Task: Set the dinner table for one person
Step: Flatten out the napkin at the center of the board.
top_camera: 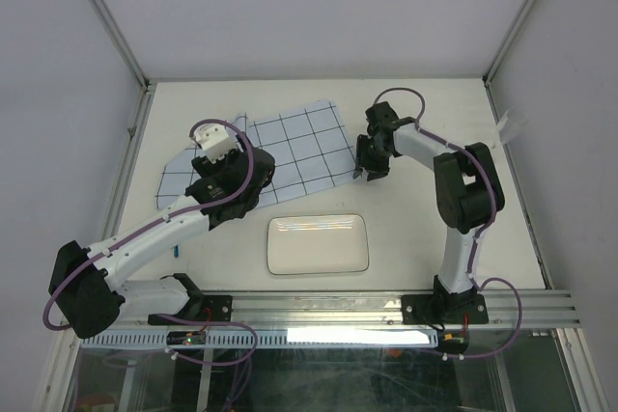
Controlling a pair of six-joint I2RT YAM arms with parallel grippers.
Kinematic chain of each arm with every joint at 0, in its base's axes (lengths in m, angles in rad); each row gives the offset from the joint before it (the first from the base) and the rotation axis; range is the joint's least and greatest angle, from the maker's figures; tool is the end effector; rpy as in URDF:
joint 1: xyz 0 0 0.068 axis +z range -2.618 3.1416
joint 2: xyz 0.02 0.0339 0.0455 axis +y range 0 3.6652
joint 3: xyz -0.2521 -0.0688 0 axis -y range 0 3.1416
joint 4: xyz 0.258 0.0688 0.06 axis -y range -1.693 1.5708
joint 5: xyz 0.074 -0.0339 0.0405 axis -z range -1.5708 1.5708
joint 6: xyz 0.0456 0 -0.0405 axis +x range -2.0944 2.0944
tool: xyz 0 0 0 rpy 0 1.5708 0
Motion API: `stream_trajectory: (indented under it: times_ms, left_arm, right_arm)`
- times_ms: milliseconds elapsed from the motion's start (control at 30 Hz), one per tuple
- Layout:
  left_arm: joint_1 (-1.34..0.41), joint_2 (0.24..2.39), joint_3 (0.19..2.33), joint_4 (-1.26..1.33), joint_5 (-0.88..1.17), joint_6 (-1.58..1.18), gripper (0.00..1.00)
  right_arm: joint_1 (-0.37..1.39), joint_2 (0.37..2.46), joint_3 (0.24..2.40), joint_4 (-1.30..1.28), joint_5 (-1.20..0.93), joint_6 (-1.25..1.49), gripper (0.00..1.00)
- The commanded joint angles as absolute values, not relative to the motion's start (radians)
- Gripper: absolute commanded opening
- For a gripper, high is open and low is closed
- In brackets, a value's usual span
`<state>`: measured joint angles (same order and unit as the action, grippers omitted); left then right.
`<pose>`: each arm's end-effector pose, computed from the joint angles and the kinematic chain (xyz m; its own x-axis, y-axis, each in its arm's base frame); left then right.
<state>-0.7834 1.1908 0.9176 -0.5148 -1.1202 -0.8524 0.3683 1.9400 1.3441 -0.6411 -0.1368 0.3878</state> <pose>0.2113 -0.1525 0.2692 -0.2233 -0.2403 -0.9447 -0.4719 0.8746 -0.1109 0.3684 0.1488 0.1409 -0.9666 0.0285 -0.2546 -0.0354 0.9693 0.2432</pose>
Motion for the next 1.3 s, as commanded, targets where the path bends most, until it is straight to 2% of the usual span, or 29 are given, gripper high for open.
stream_trajectory:
  times_ms: [0, 467, 867, 933, 1067, 1167, 1267]
  left_arm:
    - [-0.778, 1.160, 0.912, -0.482, -1.132, -0.848, 0.77]
    - [-0.779, 1.193, 0.920, -0.483, -1.136, -0.841, 0.78]
    - [-0.778, 1.185, 0.922, -0.482, -1.146, -0.831, 0.78]
    - [-0.778, 1.191, 0.926, -0.482, -1.144, -0.832, 0.78]
    - [-0.778, 1.210, 0.944, -0.482, -1.141, -0.825, 0.78]
    - [-0.779, 1.213, 0.939, -0.482, -1.137, -0.834, 0.78]
    - [-0.778, 1.212, 0.932, -0.482, -1.135, -0.842, 0.79]
  right_arm:
    - [0.365, 1.920, 1.378, -0.608, -0.143, 0.380, 0.47]
    - [0.364, 1.981, 1.475, -0.632, -0.110, 0.340, 0.46]
    - [0.356, 2.007, 1.443, -0.609, -0.102, 0.309, 0.45]
    - [0.354, 2.009, 1.439, -0.602, -0.119, 0.313, 0.43]
    - [0.354, 2.013, 1.443, -0.598, -0.153, 0.322, 0.32]
    - [0.354, 2.009, 1.449, -0.605, -0.157, 0.324, 0.30]
    - [0.355, 2.005, 1.455, -0.612, -0.160, 0.322, 0.23]
